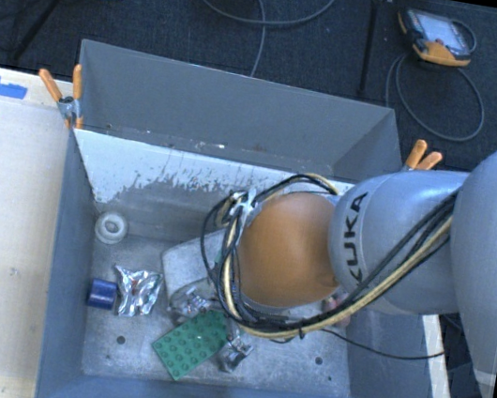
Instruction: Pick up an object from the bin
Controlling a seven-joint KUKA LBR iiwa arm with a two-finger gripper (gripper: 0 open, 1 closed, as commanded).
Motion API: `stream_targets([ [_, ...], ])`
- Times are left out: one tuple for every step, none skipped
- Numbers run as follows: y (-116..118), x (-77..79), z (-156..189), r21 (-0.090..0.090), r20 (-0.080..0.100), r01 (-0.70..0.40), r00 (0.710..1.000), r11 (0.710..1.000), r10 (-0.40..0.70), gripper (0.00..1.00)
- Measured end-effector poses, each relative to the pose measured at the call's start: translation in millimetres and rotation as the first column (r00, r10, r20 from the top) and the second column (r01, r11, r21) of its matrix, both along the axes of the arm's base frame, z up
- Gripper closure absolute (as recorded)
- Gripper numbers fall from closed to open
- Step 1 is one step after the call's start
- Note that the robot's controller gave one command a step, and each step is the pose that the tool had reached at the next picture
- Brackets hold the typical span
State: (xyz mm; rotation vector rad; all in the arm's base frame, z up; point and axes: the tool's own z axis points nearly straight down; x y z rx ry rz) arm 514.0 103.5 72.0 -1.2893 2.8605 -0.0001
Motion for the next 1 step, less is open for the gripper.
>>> stream_targets([
  [0.1, 0.7, 1.2, -0.001, -0.003, 0.006, 1.000, 1.000, -0.006, 0.00],
])
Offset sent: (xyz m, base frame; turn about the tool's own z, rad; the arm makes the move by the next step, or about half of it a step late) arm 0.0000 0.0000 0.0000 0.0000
